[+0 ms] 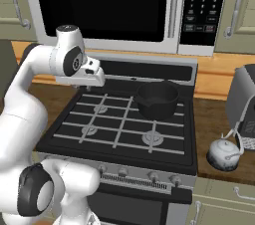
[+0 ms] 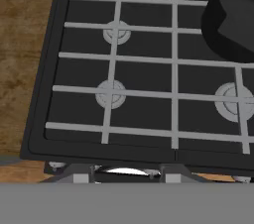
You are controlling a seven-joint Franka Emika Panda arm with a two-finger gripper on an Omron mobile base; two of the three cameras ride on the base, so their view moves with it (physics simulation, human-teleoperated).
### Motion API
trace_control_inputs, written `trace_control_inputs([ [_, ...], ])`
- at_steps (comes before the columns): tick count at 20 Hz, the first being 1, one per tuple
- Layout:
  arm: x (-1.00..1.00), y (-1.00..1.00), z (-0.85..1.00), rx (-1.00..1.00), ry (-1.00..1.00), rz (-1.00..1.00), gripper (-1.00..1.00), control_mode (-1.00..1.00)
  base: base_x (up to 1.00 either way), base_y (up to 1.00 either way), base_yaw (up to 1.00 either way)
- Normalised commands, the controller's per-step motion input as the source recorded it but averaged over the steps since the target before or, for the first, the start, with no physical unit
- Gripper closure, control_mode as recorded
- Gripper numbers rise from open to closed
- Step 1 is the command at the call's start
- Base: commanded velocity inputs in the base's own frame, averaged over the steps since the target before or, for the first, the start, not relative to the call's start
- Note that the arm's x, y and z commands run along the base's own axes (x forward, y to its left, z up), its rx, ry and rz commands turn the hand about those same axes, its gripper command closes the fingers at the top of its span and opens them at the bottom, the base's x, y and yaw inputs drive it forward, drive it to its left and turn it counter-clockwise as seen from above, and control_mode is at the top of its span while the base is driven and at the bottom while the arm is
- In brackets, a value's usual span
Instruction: Pick the kettle from the counter and place it on a stove burner. Then turn the burner on.
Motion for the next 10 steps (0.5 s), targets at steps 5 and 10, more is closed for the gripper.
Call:
trace_control_inputs([
  [5,-0.24,0.07,0.00,0.00,-0.01,0.00,-1.00,-1.00,0.00,0.00,0.00],
  [10,-0.83,0.17,0.00,0.00,-0.23,0.00,-1.00,-1.00,0.00,0.00,0.00],
])
